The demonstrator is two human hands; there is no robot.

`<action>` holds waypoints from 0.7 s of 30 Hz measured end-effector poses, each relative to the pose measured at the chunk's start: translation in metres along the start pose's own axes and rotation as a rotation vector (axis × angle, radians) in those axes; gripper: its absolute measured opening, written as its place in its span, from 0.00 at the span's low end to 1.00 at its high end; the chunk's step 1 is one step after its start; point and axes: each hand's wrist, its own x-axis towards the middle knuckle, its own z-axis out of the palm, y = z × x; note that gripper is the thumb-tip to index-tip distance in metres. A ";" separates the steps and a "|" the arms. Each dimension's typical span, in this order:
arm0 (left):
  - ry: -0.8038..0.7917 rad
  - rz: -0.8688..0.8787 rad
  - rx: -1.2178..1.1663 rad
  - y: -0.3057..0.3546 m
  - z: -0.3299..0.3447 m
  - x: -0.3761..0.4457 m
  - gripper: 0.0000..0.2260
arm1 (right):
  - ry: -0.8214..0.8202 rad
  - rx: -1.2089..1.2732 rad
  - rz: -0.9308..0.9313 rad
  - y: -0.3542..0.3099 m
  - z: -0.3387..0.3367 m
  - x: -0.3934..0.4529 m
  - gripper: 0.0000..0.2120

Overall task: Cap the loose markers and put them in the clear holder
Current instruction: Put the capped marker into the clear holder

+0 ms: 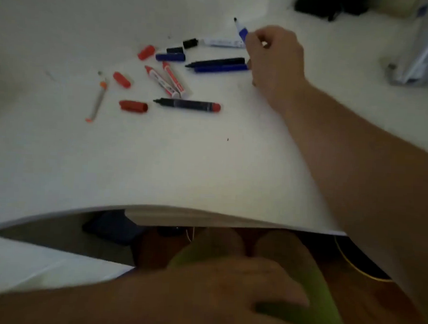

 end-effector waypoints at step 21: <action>0.448 -0.196 -0.183 0.047 -0.095 -0.086 0.09 | -0.234 -0.040 -0.132 -0.011 -0.011 -0.028 0.14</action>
